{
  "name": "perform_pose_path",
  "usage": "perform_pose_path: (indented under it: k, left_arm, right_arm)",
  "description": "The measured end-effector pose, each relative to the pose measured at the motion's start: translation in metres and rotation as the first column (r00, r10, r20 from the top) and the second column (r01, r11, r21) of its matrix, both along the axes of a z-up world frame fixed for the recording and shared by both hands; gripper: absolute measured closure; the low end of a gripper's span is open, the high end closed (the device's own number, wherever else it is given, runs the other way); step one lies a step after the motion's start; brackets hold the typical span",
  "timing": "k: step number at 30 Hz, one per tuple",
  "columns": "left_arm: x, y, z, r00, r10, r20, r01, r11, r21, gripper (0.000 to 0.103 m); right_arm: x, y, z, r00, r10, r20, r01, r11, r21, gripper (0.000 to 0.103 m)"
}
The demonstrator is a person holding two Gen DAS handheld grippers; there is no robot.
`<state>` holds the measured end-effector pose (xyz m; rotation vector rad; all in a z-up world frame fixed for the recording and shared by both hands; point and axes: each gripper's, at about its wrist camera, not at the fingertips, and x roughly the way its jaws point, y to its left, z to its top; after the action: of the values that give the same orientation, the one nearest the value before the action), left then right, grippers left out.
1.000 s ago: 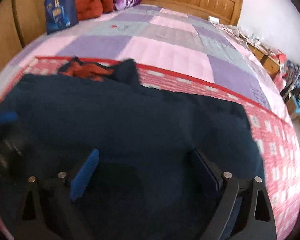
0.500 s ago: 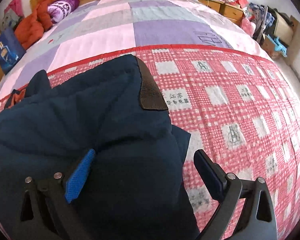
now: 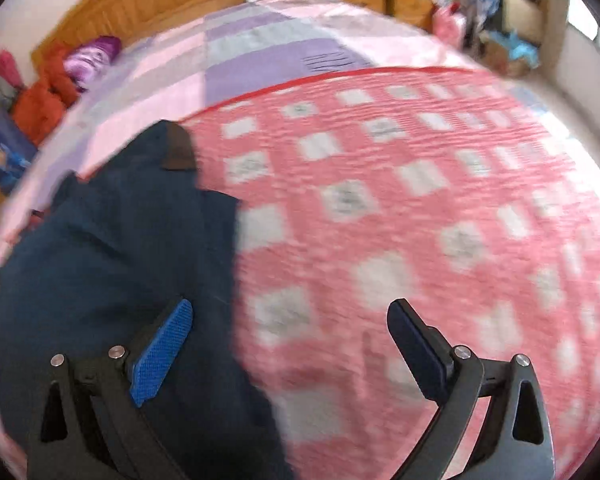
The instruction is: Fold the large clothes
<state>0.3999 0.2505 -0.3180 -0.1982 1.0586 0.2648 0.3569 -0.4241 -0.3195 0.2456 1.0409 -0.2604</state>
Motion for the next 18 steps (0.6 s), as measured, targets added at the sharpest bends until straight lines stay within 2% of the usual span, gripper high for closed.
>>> perform_pose_path:
  k: [3,7,10,12,15,17,18]
  left_arm:
    - [-0.042,-0.016,0.030,0.998,-0.060,0.009,0.060,0.995,0.074,0.001]
    - [-0.108,-0.062,0.071,0.989,-0.142,-0.042,0.147,0.976,0.164,0.001]
    - [-0.158,-0.097,0.105,0.979,-0.189,-0.074,0.200,0.959,0.202,0.001]
    - [-0.195,-0.124,0.137,0.976,-0.203,-0.083,0.217,0.950,0.224,0.001]
    - [-0.229,-0.148,0.174,0.981,-0.172,-0.096,0.187,0.964,0.187,0.000]
    - [-0.249,-0.166,0.202,0.980,-0.186,-0.074,0.194,0.974,0.117,0.000]
    - [-0.253,-0.172,0.207,0.978,-0.194,-0.069,0.201,0.975,0.098,0.000]
  right_arm:
    - [-0.029,0.004,0.014,1.000,0.005,-0.012,-0.006,0.997,-0.074,0.004]
    - [-0.083,0.043,0.054,0.991,0.130,0.010,-0.128,0.987,-0.092,0.004]
    - [-0.128,0.088,0.101,0.979,0.204,0.011,-0.202,0.973,-0.116,0.004]
    - [-0.154,0.110,0.132,0.975,0.222,0.025,-0.218,0.969,-0.115,0.004]
    - [-0.187,0.139,0.176,0.979,0.203,0.021,-0.202,0.977,-0.068,0.004]
    - [-0.204,0.159,0.198,0.980,0.198,-0.009,-0.198,0.979,-0.047,0.004]
    - [-0.213,0.172,0.210,0.976,0.218,-0.030,-0.219,0.975,-0.038,0.004]
